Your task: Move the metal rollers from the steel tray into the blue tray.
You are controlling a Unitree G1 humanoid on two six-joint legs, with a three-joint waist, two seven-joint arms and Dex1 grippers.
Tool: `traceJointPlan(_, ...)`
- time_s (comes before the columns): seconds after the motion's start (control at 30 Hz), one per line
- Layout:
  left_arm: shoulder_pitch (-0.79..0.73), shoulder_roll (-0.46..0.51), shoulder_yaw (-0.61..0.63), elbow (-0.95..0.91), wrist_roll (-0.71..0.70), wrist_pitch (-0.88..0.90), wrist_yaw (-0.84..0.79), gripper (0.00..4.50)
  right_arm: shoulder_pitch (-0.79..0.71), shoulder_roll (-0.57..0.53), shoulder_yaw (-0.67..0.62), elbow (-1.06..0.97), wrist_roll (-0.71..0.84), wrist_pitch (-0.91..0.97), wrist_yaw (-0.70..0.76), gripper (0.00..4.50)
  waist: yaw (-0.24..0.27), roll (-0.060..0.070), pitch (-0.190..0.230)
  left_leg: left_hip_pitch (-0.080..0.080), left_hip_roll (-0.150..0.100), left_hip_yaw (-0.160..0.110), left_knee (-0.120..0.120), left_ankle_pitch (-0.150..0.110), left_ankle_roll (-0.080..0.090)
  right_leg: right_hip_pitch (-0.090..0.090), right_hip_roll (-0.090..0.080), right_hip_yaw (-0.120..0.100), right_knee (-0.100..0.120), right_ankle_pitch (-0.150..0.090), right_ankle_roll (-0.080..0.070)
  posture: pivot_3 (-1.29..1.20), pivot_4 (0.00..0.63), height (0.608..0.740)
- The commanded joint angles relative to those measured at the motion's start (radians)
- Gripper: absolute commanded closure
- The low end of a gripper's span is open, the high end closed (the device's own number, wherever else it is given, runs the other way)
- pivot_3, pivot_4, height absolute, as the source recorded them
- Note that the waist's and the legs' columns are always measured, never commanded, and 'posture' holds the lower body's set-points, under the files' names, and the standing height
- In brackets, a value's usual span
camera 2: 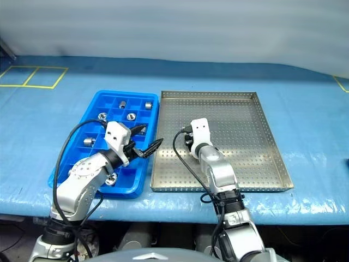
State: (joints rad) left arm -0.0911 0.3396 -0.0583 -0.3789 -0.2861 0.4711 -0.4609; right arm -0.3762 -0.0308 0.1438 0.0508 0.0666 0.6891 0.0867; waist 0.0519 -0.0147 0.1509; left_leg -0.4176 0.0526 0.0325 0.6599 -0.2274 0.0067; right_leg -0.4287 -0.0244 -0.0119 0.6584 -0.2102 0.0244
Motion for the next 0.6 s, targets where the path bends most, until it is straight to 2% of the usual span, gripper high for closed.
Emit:
traceJointPlan(0.03,0.023,-0.022,0.052,-0.071,0.013,-0.051,0.061,0.00,-0.043,-0.022,0.035,-0.131,-0.011,0.028,0.038,2.68,0.008,0.000,0.001,0.000,0.000,0.000,0.000,0.000,0.000,0.000,0.000,0.000,0.000,0.000,0.000,0.32,0.150,0.740)
traceJointPlan(0.17,0.061,-0.045,0.106,-0.102,0.011,-0.074,0.115,0.00,-0.098,-0.039,0.080,-0.205,-0.010,0.089,0.086,2.68,0.023,0.000,0.001,0.000,0.001,-0.001,0.000,0.000,0.000,-0.001,0.001,-0.001,0.000,-0.001,-0.001,0.35,0.150,0.740)
traceJointPlan(0.37,0.162,-0.008,0.184,-0.169,-0.009,-0.085,0.108,0.00,-0.174,-0.046,0.179,-0.249,0.002,0.158,0.179,2.68,0.057,-0.001,0.001,0.000,0.001,-0.001,-0.004,0.000,0.000,-0.001,0.001,-0.003,0.000,-0.004,-0.006,0.42,0.150,0.740)
traceJointPlan(0.6,0.288,0.057,0.242,-0.242,-0.068,-0.080,0.030,0.00,-0.244,-0.030,0.275,-0.202,0.003,0.171,0.267,2.68,0.103,-0.001,0.002,-0.001,0.001,-0.001,-0.006,0.000,-0.001,-0.002,0.000,-0.005,-0.001,-0.008,-0.009,0.48,0.150,0.740)
